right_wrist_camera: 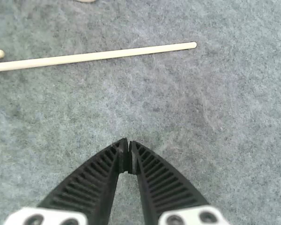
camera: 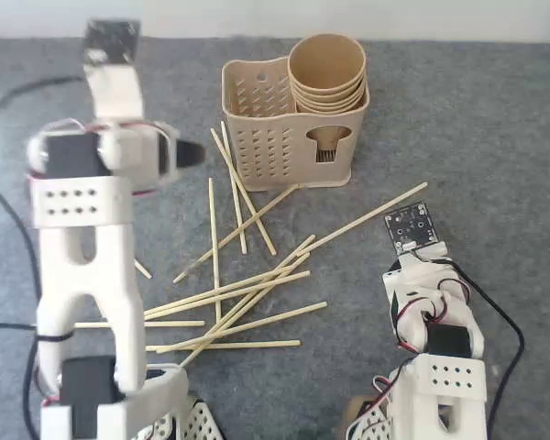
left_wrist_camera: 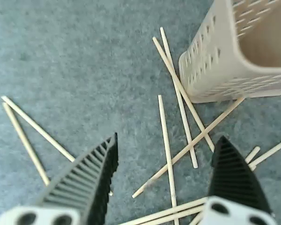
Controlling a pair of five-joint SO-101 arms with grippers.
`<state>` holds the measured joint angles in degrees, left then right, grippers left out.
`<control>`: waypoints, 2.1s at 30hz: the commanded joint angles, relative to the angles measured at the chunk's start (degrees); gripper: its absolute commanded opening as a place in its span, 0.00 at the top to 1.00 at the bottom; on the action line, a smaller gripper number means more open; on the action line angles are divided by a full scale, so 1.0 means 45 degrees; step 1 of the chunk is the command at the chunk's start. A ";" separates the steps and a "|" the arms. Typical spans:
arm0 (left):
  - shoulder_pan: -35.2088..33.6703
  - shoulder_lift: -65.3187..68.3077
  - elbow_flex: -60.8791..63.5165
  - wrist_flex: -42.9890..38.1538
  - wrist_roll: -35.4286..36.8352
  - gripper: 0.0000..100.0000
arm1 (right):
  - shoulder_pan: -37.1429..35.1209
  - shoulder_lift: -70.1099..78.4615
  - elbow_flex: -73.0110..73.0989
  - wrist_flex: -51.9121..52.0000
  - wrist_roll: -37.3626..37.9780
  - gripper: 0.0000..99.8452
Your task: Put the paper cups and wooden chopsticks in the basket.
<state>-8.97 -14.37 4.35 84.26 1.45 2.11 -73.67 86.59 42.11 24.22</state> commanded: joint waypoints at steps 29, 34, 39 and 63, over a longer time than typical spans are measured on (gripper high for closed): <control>0.1328 0.4317 0.5949 -0.7560 0.1055 0.77 | -0.0029 -0.0244 -0.0078 -0.0303 0.0117 0.99; 0.1621 0.4278 0.6027 -0.7560 0.1074 0.80 | -0.0029 -0.0244 -0.0078 -0.0303 0.0117 0.99; 0.2051 0.4298 0.6007 -0.7639 0.0977 0.99 | -0.0029 -0.0244 -0.0078 -0.0303 0.0117 0.99; 0.1387 -0.2403 0.4405 -0.5763 0.0996 0.99 | -0.0029 -0.0244 -0.0078 -0.0303 0.0137 0.99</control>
<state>-2.55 -14.46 27.91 57.10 5.93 2.11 -73.67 86.59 42.11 24.22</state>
